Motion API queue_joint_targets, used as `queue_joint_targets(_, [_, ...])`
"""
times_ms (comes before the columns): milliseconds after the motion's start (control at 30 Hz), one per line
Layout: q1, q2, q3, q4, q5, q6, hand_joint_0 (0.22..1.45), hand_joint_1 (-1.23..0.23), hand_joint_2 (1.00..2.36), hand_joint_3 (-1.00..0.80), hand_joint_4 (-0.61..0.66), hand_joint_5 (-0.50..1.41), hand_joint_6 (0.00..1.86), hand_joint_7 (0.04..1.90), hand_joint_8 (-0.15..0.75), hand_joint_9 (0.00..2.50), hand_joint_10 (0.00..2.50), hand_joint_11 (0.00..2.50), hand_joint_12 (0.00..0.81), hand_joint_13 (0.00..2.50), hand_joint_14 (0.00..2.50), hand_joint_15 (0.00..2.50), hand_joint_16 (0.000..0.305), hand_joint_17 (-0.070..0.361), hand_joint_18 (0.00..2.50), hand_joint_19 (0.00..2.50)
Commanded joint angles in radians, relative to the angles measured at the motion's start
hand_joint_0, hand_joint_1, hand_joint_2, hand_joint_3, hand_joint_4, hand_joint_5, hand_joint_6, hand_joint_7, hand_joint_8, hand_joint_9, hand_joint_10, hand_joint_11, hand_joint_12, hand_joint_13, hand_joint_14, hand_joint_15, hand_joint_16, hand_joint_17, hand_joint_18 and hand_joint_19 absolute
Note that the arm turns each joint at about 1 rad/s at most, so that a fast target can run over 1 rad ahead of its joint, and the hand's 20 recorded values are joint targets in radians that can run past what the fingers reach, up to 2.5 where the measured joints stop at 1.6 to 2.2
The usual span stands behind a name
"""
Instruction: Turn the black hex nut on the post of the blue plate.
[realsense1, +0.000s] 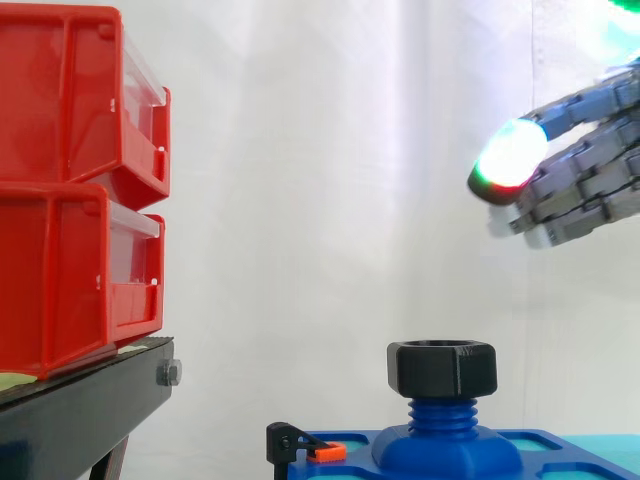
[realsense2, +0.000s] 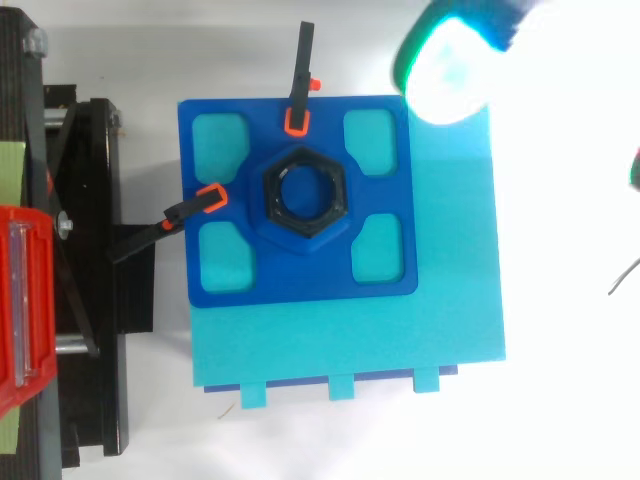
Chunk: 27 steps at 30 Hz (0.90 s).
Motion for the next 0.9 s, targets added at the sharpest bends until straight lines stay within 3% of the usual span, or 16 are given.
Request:
queue_joint_targets(0, [0.0,-0.064,0.045,0.005,-0.031,-0.007,0.47,-0.5,1.0,-0.5,0.12,-0.26,0.5,0.78,0.235,0.24,0.01,0.16,0.334,0.0,0.0,0.0,0.051,0.114,0.0,0.0])
queue_joint_targets(300, [0.009,-0.069,0.052,0.034,-0.016,-0.052,0.47,-0.49,1.0,-0.5,0.12,-0.26,0.5,0.78,0.236,0.25,0.01,0.16,0.337,0.0,0.0,0.0,0.051,0.114,0.0,0.0])
queue_joint_targets(500, [0.02,-0.103,0.056,0.102,-0.016,-0.087,0.47,-0.49,1.0,-0.5,0.12,-0.26,0.5,0.78,0.236,0.25,0.01,0.16,0.336,0.0,0.0,0.0,0.05,0.113,0.0,0.0])
queue_joint_targets(633, [0.024,-0.104,0.058,0.122,-0.013,-0.107,0.47,-0.49,1.0,-0.5,0.12,-0.25,0.5,0.78,0.236,0.25,0.01,0.16,0.336,0.0,0.0,0.0,0.05,0.113,0.0,0.0])
queue_joint_targets(800, [0.036,-0.118,0.079,0.137,0.059,-0.13,0.47,-0.49,1.0,-0.5,0.12,-0.25,0.5,0.77,0.235,0.25,0.01,0.16,0.335,0.0,0.0,0.0,0.05,0.112,0.0,0.0])
queue_joint_targets(867, [0.038,-0.14,0.099,0.132,0.064,-0.135,0.47,-0.49,1.0,-0.5,0.12,-0.25,0.5,0.78,0.236,0.25,0.01,0.16,0.335,0.0,0.0,0.0,0.05,0.112,0.0,0.0])
